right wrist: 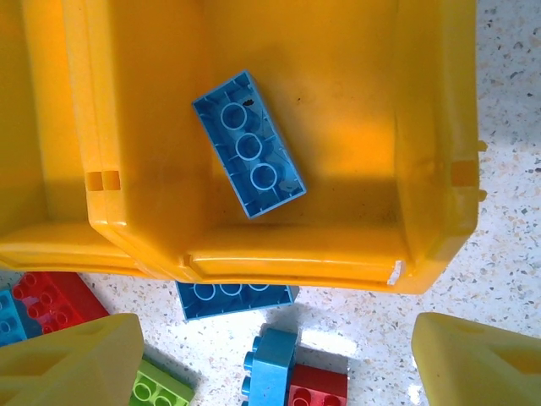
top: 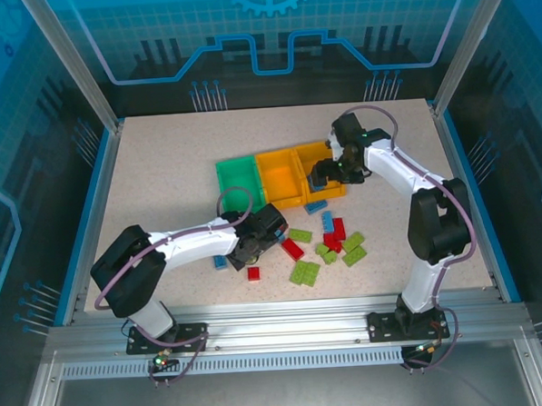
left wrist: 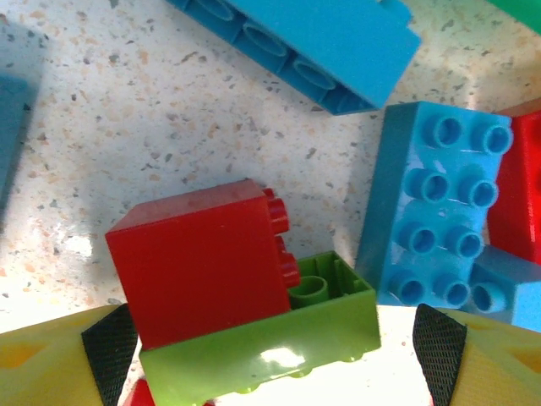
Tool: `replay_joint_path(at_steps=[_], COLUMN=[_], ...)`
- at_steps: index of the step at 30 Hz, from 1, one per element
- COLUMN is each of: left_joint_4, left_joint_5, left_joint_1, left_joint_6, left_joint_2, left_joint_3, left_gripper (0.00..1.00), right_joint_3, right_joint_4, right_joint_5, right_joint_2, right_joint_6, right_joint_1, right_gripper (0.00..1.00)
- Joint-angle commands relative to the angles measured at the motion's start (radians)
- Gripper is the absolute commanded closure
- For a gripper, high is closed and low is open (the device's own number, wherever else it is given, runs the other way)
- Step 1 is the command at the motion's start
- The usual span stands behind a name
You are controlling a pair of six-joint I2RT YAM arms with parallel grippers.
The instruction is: Sort the legos into containers by color
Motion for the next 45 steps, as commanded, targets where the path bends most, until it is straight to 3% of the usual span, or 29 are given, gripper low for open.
replay_joint_path(at_steps=[1,11,24,37,45], left_joint_4=[-0.024,-0.003,0.005,-0.093,-0.21], left_joint_5=[0.001,-0.006,-0.008,-0.044,-0.163], left_joint_1=[0.001,0.001,0.001,-0.04,-0.025], left_joint_6=[-0.025,-0.019,-0.026,-0.028,0.062], left_joint_2=[-0.003,-0.005,0.003,-0.114,-0.254], left_joint_3=[-0.029,-0.043,-0.06,-0.01,0.064], left_gripper=[0.11,0.13,0.33,0.32,0.32], right_joint_3=[-0.012,-0.016,-0.026,-0.075,-0.127], right_joint_4=[-0.002,-0.005,-0.008,-0.004,0.011], right_joint_5=[0.007,0.011,0.016,0.029,0.027], right_joint_2=[-0.034,-0.037,-0.042,-0.086,-0.137], right_joint_6=[-0.009,-0.012,-0.01,-0.006,0.009], right_joint_1=[-0.016,-0.017,-0.019,-0.018,-0.018], right_gripper=[0.16,0.16,0.16,0.16,0.16])
